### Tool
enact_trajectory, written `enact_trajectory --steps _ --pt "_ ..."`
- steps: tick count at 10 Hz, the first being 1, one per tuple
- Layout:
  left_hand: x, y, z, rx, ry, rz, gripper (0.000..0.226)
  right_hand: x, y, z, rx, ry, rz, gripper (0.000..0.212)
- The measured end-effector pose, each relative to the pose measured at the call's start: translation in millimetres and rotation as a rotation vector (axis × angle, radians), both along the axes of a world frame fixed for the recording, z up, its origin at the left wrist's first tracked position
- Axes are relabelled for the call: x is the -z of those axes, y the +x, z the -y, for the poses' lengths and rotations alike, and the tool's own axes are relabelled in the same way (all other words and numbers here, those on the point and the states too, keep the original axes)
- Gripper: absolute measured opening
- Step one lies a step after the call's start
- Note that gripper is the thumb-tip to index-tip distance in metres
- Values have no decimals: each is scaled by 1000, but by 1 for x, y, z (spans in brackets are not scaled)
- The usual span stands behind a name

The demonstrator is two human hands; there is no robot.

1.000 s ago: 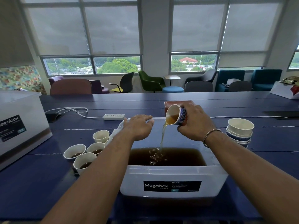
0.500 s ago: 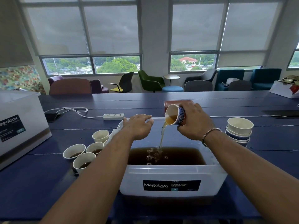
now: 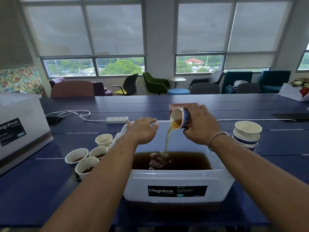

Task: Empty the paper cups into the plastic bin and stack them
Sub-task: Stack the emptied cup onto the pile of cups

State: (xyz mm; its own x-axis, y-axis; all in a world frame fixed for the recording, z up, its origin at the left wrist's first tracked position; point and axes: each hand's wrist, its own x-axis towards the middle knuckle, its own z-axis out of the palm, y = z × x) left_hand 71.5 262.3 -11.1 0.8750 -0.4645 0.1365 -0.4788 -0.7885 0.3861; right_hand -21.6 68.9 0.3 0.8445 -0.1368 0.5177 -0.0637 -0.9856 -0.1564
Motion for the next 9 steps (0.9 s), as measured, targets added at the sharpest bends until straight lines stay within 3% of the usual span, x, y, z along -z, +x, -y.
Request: enact_trajectory --steps 6,9 --pt "0 0 0 0 8 -2 47 -4 -3 -4 5 -117 35 73" --pt "-1 -2 -1 9 5 2 47 -6 -2 -7 -9 -200 182 77"
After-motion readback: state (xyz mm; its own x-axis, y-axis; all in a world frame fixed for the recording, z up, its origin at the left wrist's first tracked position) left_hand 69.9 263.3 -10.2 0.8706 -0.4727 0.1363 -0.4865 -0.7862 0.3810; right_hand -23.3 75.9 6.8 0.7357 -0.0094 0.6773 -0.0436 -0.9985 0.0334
